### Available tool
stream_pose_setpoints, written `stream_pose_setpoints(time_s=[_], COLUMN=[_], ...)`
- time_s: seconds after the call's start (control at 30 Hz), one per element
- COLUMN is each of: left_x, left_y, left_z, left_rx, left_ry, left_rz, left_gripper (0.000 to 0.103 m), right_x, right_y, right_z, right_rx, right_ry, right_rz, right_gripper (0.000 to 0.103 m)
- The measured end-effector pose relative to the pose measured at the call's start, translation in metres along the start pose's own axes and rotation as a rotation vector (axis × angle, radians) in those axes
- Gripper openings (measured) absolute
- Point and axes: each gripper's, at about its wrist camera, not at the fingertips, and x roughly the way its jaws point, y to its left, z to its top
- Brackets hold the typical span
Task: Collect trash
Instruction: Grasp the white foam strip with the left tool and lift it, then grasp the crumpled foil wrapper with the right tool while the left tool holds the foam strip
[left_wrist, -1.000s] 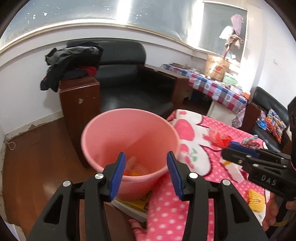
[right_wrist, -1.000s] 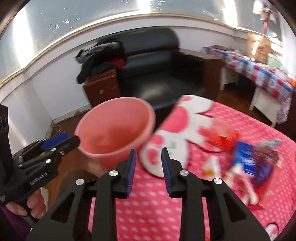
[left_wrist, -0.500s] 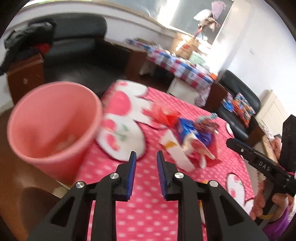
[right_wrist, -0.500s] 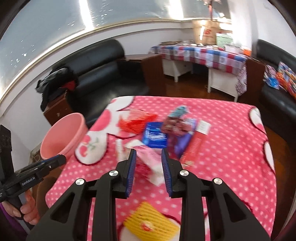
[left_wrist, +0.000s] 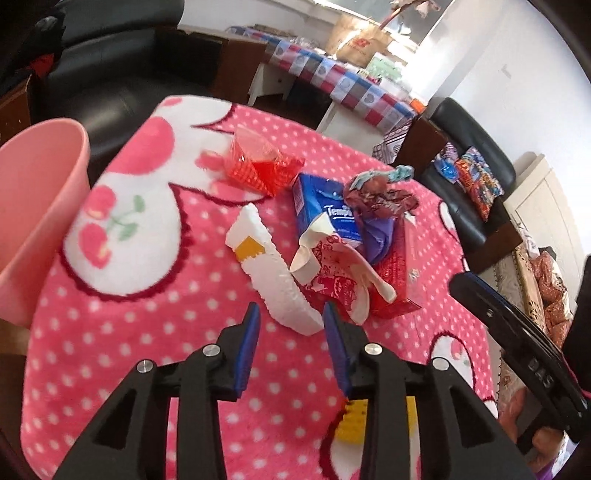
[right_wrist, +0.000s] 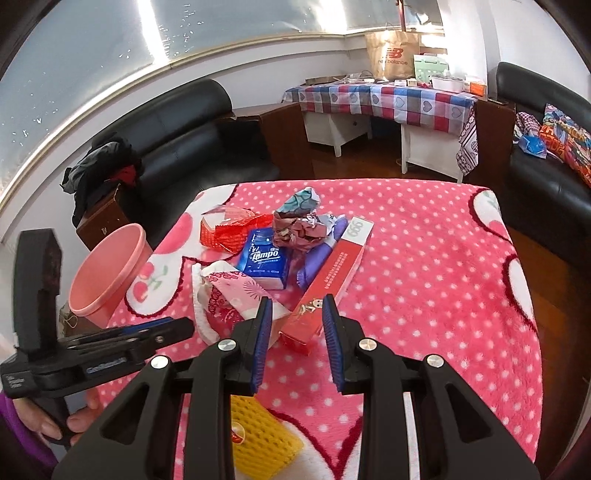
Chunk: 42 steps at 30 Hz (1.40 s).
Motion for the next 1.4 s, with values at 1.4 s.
stream_pose_setpoints(time_s=[1.4], left_x=[-0.038], left_y=[0.040], left_z=[-0.001], left_rx=[-0.006], left_ry=[-0.058], left_rz=[0.041], left_gripper=[0.007], right_x=[0.059], right_y=[-0.002], right_z=[0.047], right_rx=[0.003], right_ry=[-0.023], right_rz=[-0.034], right_gripper=[0.023])
